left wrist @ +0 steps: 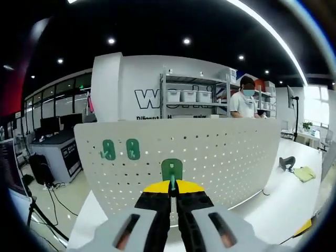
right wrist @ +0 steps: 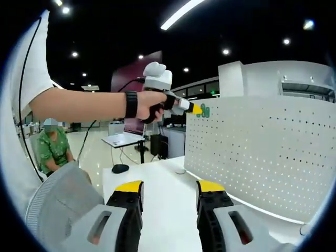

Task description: Insert the hook assembly into the mounting plate slot until the hook locks in place.

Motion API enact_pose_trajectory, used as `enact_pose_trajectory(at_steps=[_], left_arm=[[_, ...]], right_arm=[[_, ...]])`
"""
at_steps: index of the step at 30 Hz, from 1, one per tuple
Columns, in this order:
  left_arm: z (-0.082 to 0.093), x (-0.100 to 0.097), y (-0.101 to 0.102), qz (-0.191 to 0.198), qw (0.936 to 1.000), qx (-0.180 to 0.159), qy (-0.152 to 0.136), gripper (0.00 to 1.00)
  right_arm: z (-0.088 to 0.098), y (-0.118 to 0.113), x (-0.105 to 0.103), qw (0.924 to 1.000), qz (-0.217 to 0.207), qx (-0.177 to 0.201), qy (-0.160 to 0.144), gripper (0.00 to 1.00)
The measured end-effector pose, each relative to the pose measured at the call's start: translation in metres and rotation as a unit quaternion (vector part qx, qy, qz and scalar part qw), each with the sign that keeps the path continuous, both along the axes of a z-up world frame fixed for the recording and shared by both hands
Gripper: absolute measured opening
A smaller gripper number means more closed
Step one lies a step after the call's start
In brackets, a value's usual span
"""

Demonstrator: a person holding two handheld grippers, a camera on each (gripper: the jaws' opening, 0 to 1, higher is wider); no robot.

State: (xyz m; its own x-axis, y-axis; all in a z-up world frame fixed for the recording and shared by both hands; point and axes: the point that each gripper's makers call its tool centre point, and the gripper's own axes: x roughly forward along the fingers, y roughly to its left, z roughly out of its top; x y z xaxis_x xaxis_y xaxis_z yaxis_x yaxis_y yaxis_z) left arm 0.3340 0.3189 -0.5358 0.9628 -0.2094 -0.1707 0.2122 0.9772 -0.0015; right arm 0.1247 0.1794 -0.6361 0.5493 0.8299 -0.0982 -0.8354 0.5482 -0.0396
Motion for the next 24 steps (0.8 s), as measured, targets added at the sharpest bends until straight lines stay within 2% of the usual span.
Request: enact_pose_trajectory(at_steps=[3,4,5,8,10,17,20,24], left_arm=[[0.005,0.008,-0.001,0.0,0.9999,-0.011,-0.011,0.02],[0.003,0.01,-0.002,0.0,1.0,-0.006,-0.001,0.02],[0.004,0.013,-0.003,0.0,1.0,-0.005,-0.006,0.02],[0.006,0.021,-0.003,0.001,0.9999,-0.002,-0.01,0.02],[0.005,0.025,-0.003,0.0,0.9999,-0.01,-0.008,0.02],[0.001,0.037,-0.001,0.009,0.9999,-0.002,-0.006,0.02],[0.005,0.044,0.003,0.014,0.9998,0.001,-0.012,0.02],[0.003,0.05,0.004,0.015,0.9999,-0.001,-0.005,0.02]], right_arm=[[-0.002,-0.001,0.001,1.0,-0.006,0.006,0.002,0.4],[-0.003,-0.001,0.001,1.0,-0.007,0.005,0.006,0.4],[-0.005,-0.001,0.0,0.9999,-0.007,0.001,0.011,0.4],[-0.002,-0.002,0.0,0.9999,-0.007,0.008,0.005,0.4],[-0.006,-0.005,0.003,0.9998,-0.012,0.004,0.015,0.4],[-0.007,-0.011,0.004,0.9996,-0.016,0.015,0.018,0.4],[-0.011,-0.011,0.004,0.9996,-0.015,0.012,0.022,0.4],[-0.014,-0.014,0.007,0.9993,-0.022,0.009,0.031,0.4]])
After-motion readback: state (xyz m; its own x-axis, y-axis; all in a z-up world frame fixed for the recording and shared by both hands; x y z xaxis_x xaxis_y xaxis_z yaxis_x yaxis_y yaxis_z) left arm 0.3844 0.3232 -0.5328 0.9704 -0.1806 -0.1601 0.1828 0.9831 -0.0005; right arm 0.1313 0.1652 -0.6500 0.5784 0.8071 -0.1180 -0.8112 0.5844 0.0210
